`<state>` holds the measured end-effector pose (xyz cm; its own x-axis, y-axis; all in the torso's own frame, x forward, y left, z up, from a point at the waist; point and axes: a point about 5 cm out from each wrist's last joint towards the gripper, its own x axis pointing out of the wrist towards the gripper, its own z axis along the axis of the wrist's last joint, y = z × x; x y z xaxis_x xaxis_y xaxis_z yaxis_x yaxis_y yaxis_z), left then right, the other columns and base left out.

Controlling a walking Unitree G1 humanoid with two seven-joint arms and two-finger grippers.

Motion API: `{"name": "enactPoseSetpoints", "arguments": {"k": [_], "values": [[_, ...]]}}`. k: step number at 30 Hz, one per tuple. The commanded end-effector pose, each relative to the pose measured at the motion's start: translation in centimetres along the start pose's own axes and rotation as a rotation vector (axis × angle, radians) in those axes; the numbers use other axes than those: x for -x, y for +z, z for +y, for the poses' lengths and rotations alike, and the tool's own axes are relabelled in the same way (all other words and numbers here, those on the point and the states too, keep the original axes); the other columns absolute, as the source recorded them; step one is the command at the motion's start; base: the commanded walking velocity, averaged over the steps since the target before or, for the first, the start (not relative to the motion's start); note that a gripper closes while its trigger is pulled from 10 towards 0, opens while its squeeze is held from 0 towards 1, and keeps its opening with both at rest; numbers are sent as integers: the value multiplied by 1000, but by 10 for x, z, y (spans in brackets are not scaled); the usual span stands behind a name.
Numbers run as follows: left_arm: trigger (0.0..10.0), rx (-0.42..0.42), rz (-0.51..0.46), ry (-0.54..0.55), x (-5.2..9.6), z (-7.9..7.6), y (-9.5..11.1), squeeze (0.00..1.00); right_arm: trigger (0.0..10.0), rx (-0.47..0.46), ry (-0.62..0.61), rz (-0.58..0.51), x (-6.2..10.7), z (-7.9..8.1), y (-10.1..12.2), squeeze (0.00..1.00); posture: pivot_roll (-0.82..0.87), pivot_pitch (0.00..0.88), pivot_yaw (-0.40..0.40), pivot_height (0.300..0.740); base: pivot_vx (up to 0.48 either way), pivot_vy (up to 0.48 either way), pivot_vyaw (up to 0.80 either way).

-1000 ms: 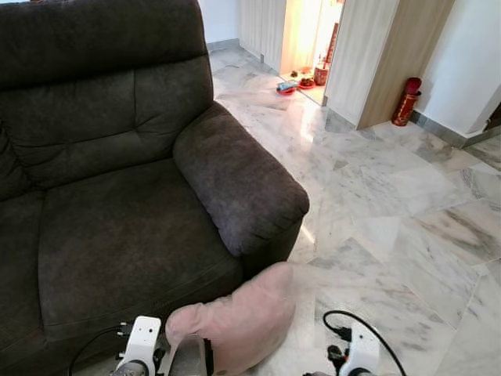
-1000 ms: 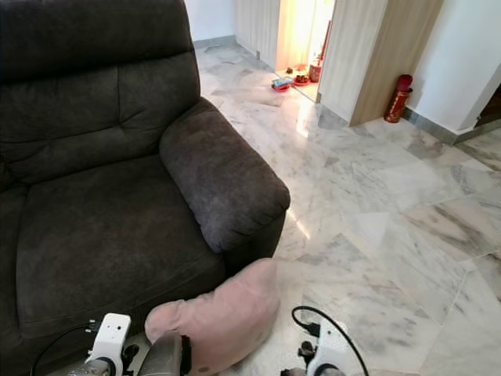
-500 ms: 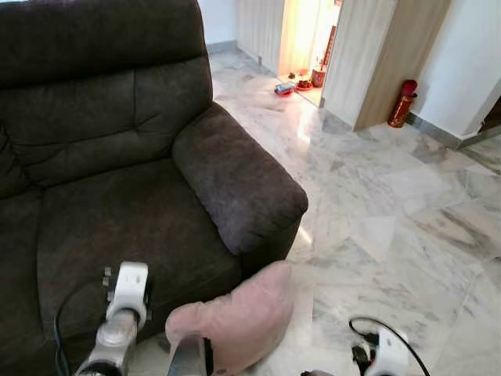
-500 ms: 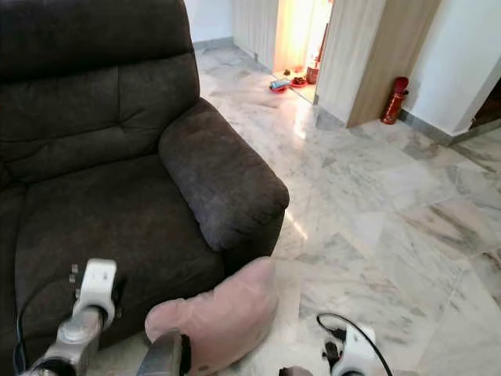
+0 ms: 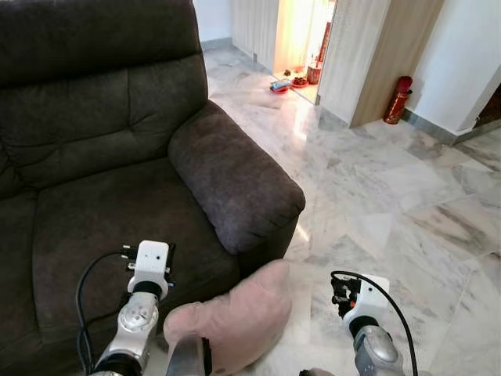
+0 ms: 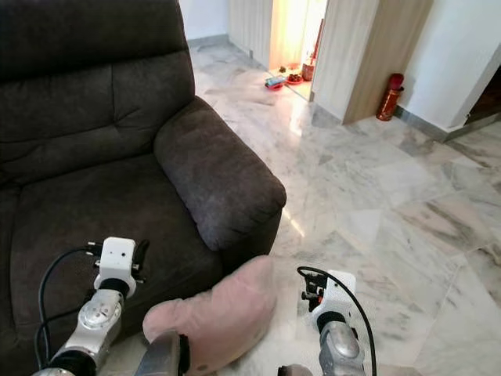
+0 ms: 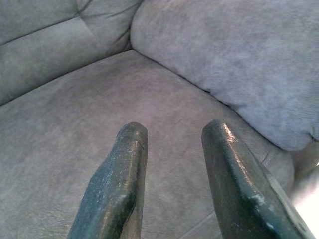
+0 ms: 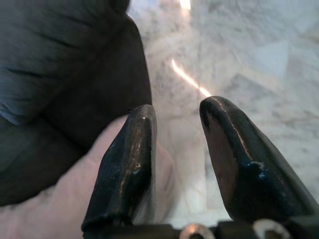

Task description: Move the pillow to the sofa from floor

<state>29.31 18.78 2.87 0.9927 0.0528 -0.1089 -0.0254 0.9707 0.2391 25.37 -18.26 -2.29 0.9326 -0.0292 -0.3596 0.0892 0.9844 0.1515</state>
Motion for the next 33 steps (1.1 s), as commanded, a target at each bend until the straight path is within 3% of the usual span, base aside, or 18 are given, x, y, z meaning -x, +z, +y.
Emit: {"name": "enactPoseSetpoints", "arguments": {"k": [1, 19, 33], "values": [[10000, 6, -23, 13, -1, 2, 4, 0, 10000, 7, 5, -23, 0, 0, 3, 0, 19, 0, -10, 630, 0, 0, 0], [10000, 17, -25, 12, -3, 1, 6, 0, 10000, 24, 21, -63, -6, 13, 14, 0, 19, 0, -11, 630, -69, 0, 0], [10000, 18, -10, 12, -3, 2, 4, 0, 10000, 25, 22, -49, -7, 14, 12, 0, 20, 0, -14, 630, -99, 0, 0]]}}
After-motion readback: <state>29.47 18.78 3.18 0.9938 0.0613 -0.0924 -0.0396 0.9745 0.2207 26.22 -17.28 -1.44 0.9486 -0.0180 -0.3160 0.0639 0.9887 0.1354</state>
